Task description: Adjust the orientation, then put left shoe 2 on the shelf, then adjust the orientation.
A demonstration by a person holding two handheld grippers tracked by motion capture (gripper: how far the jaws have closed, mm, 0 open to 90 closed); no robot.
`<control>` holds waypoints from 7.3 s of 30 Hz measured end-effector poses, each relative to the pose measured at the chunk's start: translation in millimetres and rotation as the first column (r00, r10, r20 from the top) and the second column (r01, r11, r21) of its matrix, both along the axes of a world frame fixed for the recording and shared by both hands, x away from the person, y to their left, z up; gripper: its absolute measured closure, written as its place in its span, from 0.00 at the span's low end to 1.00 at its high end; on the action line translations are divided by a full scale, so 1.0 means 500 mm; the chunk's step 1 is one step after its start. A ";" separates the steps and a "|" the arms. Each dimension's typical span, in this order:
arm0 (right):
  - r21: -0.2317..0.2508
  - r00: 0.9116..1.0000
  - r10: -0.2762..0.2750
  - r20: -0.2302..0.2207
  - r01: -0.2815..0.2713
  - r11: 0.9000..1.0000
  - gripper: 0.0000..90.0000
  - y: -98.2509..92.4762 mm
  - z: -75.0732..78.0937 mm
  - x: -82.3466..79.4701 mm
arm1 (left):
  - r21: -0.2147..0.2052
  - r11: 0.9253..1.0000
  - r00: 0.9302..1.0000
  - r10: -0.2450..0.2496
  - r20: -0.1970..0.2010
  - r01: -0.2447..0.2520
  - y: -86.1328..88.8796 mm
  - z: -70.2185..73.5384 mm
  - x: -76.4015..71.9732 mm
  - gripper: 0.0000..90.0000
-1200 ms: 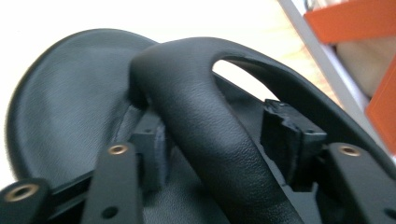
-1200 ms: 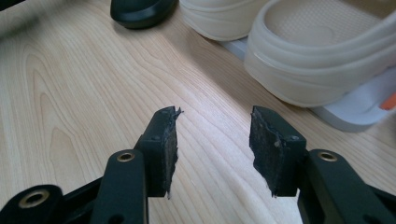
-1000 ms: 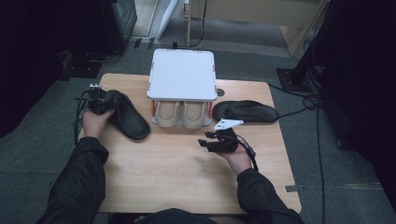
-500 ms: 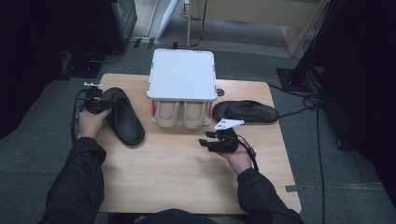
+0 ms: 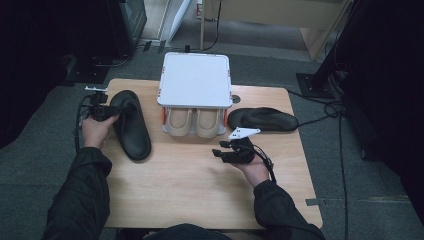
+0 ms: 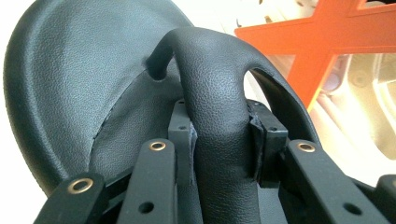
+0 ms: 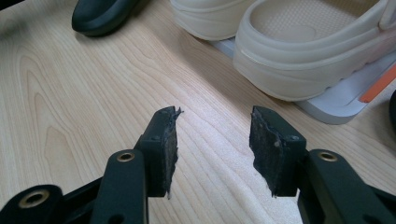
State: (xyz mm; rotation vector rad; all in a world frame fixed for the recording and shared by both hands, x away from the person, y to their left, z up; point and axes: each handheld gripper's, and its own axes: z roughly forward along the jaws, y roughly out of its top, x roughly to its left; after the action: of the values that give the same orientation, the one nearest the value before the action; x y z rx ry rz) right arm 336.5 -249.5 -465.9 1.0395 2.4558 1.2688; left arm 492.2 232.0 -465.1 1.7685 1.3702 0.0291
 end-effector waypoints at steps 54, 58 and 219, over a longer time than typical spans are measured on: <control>0.010 1.000 0.005 0.011 -0.005 1.000 0.58 -0.006 0.006 -0.002 | -0.005 0.973 0.970 -0.228 0.086 0.229 -0.215 0.369 0.121 0.76; 0.010 1.000 0.007 0.017 -0.007 1.000 0.58 -0.009 0.007 -0.003 | 0.014 0.969 0.966 -0.245 0.086 0.245 -0.257 0.375 0.145 0.76; -0.097 0.938 -0.345 -0.023 0.342 0.935 0.73 -0.313 -0.023 0.108 | 0.072 0.977 0.955 -0.211 0.209 0.200 -0.162 0.086 -0.102 0.49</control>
State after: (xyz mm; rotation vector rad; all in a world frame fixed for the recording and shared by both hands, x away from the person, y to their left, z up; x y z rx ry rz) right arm 390.5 -406.0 -477.2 1.4044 2.2040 1.0230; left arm 441.4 150.9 -422.1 1.8825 1.0334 0.1397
